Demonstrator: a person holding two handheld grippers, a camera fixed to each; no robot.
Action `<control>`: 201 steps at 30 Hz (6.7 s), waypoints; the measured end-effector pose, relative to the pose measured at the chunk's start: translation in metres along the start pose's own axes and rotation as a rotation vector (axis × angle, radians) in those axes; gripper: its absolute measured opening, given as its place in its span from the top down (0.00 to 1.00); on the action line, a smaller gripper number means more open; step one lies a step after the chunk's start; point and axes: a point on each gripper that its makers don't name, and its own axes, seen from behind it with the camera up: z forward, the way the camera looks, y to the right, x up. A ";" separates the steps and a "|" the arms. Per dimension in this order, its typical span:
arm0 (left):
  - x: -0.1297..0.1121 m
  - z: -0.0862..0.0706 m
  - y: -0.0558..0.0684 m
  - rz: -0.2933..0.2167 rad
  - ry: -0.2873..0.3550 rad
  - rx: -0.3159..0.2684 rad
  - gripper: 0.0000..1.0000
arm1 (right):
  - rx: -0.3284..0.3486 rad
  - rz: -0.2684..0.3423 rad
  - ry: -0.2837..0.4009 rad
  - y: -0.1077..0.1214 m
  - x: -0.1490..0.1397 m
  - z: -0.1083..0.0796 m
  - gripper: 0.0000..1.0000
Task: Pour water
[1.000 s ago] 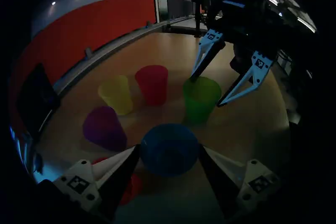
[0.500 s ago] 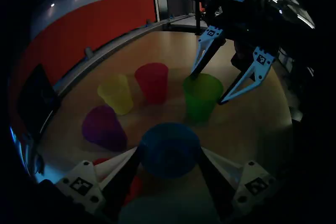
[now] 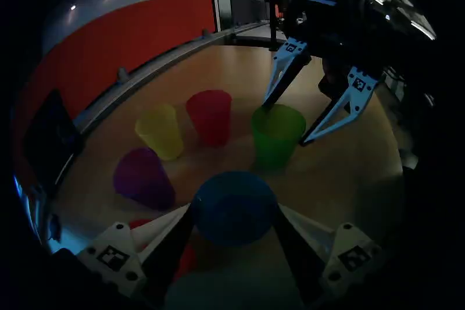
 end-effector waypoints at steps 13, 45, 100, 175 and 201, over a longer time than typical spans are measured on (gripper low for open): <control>0.015 -0.026 -0.001 -0.030 0.058 0.011 0.11 | 0.013 0.009 0.007 -0.005 0.001 0.007 0.00; 0.062 -0.102 -0.023 -0.144 0.340 0.143 0.11 | -0.063 0.042 0.165 0.001 0.046 -0.022 0.08; 0.116 -0.179 -0.058 -0.127 0.612 0.295 0.11 | -0.155 0.041 0.590 0.001 0.179 -0.101 0.07; 0.198 -0.243 -0.065 0.458 0.565 0.627 0.11 | 0.042 -0.024 0.601 -0.068 0.207 -0.053 0.09; 0.230 -0.253 -0.059 0.676 0.530 0.702 0.11 | 0.077 -0.039 0.610 -0.084 0.220 -0.042 0.09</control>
